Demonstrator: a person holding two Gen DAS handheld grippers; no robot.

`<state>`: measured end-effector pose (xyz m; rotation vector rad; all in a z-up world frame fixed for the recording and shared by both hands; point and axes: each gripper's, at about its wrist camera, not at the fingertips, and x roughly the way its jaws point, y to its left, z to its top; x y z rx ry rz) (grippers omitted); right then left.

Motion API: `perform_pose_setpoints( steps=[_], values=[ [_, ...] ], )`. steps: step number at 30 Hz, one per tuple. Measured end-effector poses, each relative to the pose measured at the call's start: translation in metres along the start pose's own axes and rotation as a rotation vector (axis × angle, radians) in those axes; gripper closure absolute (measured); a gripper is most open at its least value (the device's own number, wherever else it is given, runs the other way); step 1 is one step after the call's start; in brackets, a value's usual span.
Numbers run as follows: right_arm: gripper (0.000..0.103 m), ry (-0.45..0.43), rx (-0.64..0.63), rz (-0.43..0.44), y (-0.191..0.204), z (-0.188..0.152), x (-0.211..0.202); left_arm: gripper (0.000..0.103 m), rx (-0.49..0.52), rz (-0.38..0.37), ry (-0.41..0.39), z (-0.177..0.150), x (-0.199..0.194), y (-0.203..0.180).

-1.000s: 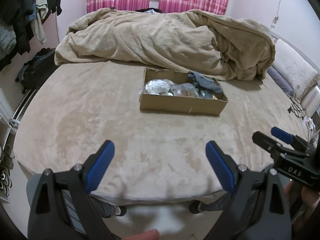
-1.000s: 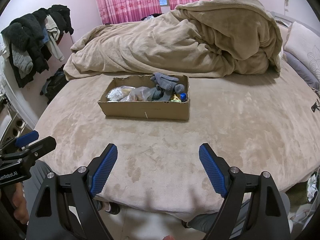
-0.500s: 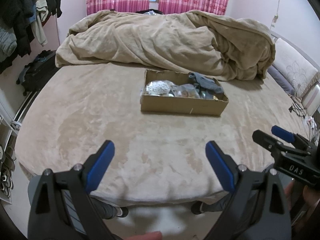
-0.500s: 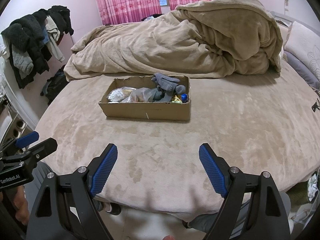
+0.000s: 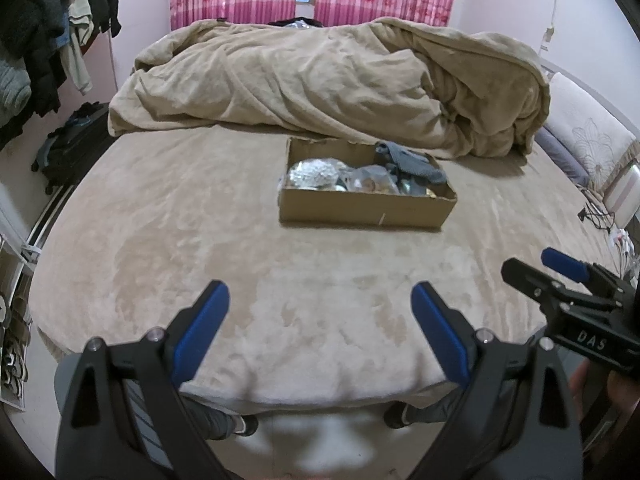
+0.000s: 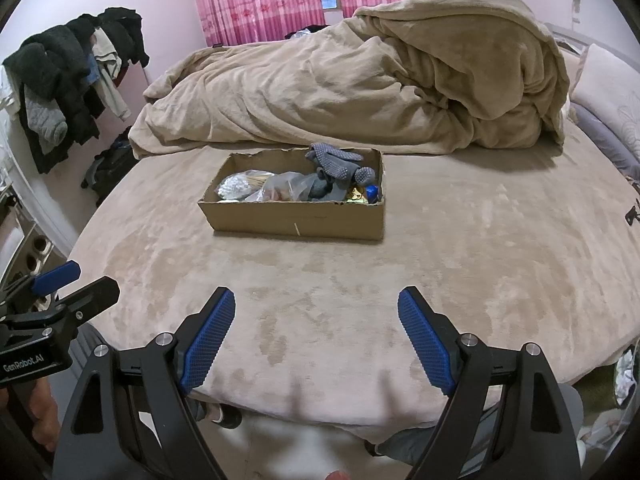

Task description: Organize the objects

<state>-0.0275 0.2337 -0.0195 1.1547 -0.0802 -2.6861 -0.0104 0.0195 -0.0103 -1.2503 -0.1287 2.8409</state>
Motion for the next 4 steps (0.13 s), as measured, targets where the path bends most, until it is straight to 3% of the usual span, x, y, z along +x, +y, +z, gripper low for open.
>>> perform_pose_setpoints(
  steps=[4],
  values=[
    [0.017, 0.001, -0.011, -0.006, -0.001, 0.0, 0.003, 0.01, 0.011, -0.003, 0.017, -0.001, 0.017, -0.001]
  ],
)
